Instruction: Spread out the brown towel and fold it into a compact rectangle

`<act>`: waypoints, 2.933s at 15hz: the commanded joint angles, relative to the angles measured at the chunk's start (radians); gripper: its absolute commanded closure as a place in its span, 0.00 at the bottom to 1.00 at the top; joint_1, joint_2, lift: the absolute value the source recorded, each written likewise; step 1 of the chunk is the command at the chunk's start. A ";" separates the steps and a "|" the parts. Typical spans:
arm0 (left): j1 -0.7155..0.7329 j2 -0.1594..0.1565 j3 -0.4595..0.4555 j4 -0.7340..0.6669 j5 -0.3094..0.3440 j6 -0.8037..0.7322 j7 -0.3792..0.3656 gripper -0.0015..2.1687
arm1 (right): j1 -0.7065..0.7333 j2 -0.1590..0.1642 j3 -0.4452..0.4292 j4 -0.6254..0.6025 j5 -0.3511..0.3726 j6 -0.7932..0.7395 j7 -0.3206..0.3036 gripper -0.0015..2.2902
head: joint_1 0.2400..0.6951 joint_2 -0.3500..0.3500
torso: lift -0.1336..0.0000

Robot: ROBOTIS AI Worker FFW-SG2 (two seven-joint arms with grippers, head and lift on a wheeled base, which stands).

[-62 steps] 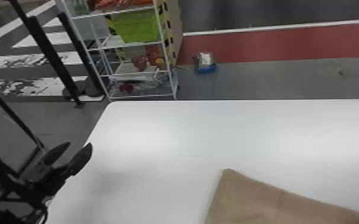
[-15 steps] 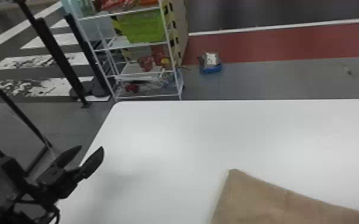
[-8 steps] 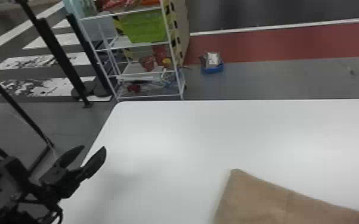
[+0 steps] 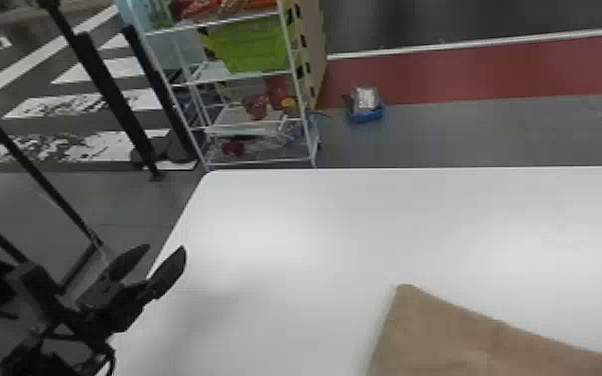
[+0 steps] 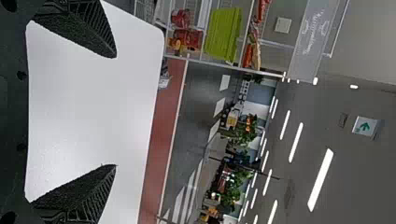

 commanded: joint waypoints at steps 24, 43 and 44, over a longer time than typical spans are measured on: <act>0.002 -0.003 0.026 0.012 0.006 -0.012 -0.011 0.02 | -0.097 0.023 0.045 0.039 -0.089 -0.002 0.009 0.46 | 1.00 0.98 | 0.07; 0.008 -0.003 0.046 0.007 0.014 -0.012 -0.026 0.02 | -0.078 0.023 0.111 -0.005 -0.108 0.090 0.009 0.06 | 1.00 1.00 | 0.07; 0.008 -0.003 0.046 0.007 0.014 -0.012 -0.026 0.02 | -0.080 0.025 0.102 -0.013 -0.123 0.090 0.009 0.06 | 1.00 1.00 | 0.07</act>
